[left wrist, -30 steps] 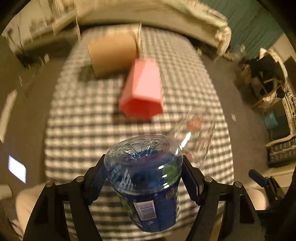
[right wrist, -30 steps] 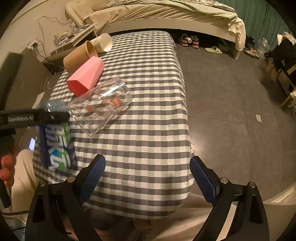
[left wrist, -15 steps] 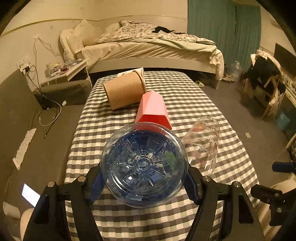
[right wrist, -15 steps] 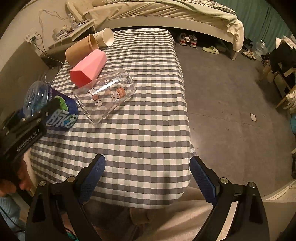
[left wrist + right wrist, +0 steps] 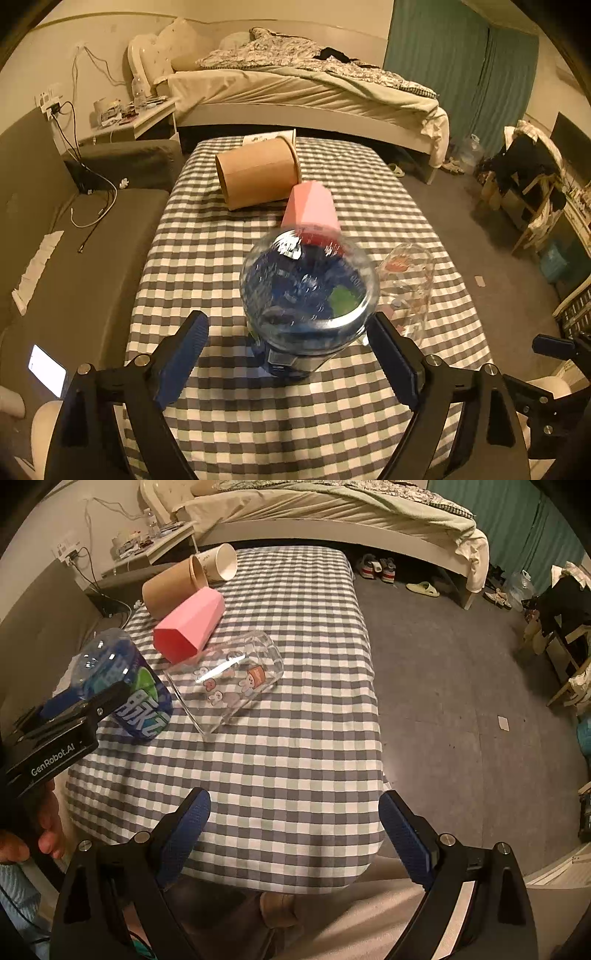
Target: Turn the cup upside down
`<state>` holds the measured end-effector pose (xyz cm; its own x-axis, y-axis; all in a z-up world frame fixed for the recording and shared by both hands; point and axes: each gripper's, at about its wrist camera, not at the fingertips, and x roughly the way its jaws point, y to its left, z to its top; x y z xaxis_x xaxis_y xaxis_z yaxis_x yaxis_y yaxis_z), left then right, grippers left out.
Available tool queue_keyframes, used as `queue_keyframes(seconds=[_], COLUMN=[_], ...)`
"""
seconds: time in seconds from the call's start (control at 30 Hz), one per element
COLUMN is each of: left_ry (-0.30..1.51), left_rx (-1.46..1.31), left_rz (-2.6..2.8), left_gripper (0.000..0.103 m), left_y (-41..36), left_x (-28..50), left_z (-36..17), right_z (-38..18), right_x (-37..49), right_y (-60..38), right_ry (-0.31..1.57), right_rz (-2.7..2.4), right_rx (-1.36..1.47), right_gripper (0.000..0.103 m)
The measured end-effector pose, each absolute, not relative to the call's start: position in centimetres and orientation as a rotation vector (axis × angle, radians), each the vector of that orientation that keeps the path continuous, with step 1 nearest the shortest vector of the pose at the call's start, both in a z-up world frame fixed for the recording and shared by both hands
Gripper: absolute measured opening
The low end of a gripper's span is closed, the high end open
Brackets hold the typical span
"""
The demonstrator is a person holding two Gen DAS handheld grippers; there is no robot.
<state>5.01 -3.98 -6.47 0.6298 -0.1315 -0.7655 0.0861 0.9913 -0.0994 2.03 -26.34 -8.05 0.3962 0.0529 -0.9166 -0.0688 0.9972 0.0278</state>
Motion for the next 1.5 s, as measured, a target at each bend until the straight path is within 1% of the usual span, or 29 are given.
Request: queue_keyframes(seconds=[0.2,0.4,0.53,0.77,1.1,1.37,1.43,1.47,1.5], left_ry=[0.808,0.727,0.712,0.728,0.791,0.811,0.817,0.821,0.824], left_rx=[-0.099,-0.114,-0.113,-0.072,-0.09,-0.083,-0.086,-0.089,-0.089], left_rz=[-0.16,-0.146,-0.1,-0.051,-0.054,-0.086,-0.088,-0.088,-0.08], left_gripper=[0.09,0.09,0.09,0.09,0.09,0.09,0.094,0.101,0.103], left_y=[-2.8,-0.5,1.4,3.6,4.1,3.4,3.4,3.4,3.4], left_x=[3.6,1.8,0.8,-0.8,-1.7,-1.5,-1.4,-1.3,-1.2], left_z=[-2.8,1.5,2.8,1.7,-0.8,-1.7,-1.8,-1.9,-2.0], right_z=[-5.6,-2.5,-1.0,-0.5,-2.0,-3.0,-3.1,-3.2,-3.2], right_x=[1.6,1.1,0.7,0.0,0.6,0.9,0.9,1.0,1.0], right_y=[-25.5,-24.0,-22.4,-20.3,-19.5,-19.1,-19.1,-19.0,-18.9], right_ry=[1.103,0.994,0.918,0.827,0.836,0.859,0.865,0.867,0.867], right_rz=[0.085,0.117,0.139,0.141,0.115,0.114,0.119,0.119,0.119], right_rx=[-0.017,-0.005,0.001,-0.005,-0.001,-0.024,-0.023,-0.024,-0.026], right_gripper=[0.093,0.093,0.093,0.093,0.093,0.093,0.093,0.093,0.095])
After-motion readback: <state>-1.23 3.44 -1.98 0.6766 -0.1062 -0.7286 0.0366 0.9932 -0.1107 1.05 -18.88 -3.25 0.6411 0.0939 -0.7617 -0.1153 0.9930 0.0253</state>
